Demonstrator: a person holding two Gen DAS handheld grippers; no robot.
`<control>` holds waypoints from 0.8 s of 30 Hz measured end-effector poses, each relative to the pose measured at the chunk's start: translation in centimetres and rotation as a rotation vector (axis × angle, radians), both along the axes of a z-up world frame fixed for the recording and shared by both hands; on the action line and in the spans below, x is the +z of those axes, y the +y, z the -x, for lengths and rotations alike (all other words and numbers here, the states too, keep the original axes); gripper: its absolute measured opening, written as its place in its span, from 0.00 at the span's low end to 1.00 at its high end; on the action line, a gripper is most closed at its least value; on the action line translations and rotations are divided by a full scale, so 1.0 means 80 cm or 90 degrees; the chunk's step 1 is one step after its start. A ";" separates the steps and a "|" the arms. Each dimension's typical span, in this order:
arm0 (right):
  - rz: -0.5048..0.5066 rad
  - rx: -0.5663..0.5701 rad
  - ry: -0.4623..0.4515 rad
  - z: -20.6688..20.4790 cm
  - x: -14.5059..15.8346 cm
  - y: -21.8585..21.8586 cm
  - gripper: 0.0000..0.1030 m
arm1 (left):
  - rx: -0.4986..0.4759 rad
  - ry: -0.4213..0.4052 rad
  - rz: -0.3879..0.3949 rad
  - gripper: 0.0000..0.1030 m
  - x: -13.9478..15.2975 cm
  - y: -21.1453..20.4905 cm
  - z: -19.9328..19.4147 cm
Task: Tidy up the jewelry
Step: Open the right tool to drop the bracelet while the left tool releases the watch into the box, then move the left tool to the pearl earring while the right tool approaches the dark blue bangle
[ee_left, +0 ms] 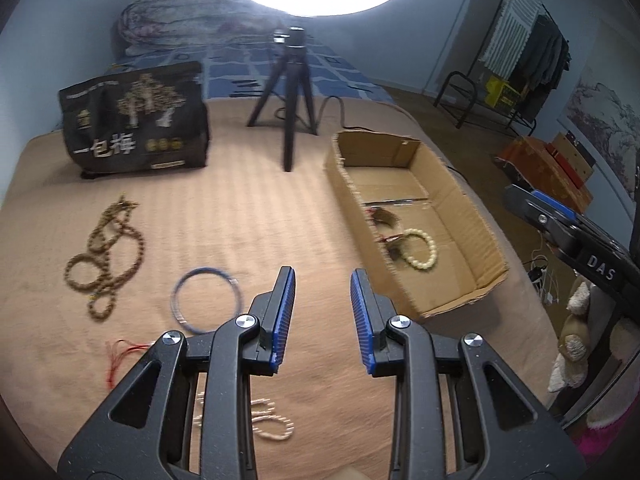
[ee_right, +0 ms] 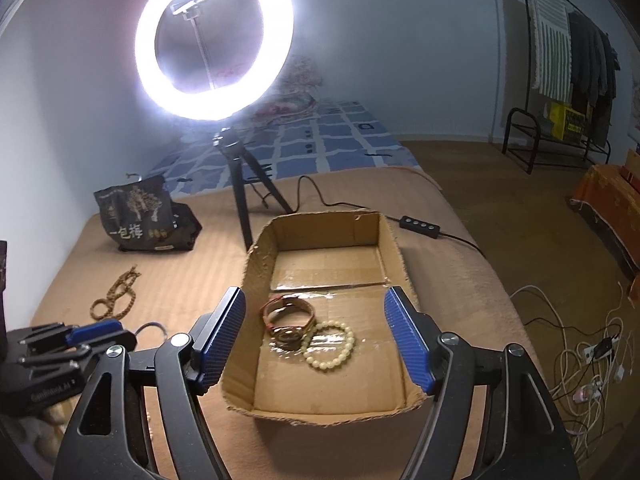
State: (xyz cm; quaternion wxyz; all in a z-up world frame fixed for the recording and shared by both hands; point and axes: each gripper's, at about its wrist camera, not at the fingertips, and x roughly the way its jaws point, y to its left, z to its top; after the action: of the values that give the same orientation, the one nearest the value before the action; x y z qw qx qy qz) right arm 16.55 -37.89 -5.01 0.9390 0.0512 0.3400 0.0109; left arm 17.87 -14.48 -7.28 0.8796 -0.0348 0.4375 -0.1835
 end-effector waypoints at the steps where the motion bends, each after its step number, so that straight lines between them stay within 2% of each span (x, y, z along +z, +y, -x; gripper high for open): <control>1: -0.001 0.004 0.002 0.001 -0.001 0.004 0.70 | 0.004 0.000 -0.002 0.27 0.000 0.008 0.000; 7: -0.020 0.015 0.014 0.007 -0.006 0.019 0.76 | 0.038 0.007 -0.011 0.27 -0.005 0.061 0.001; 15: -0.034 0.046 0.020 0.016 -0.010 0.052 0.76 | 0.083 0.018 -0.014 0.28 -0.012 0.129 0.005; 24: -0.030 0.117 0.041 0.013 -0.025 0.113 0.76 | 0.125 0.038 -0.012 0.28 -0.029 0.186 0.012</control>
State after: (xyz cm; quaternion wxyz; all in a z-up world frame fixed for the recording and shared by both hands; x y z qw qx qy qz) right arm 15.50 -28.84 -6.99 0.9213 0.0420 0.3726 0.1032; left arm 16.92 0.41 -9.59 0.8801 -0.0745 0.4599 -0.0912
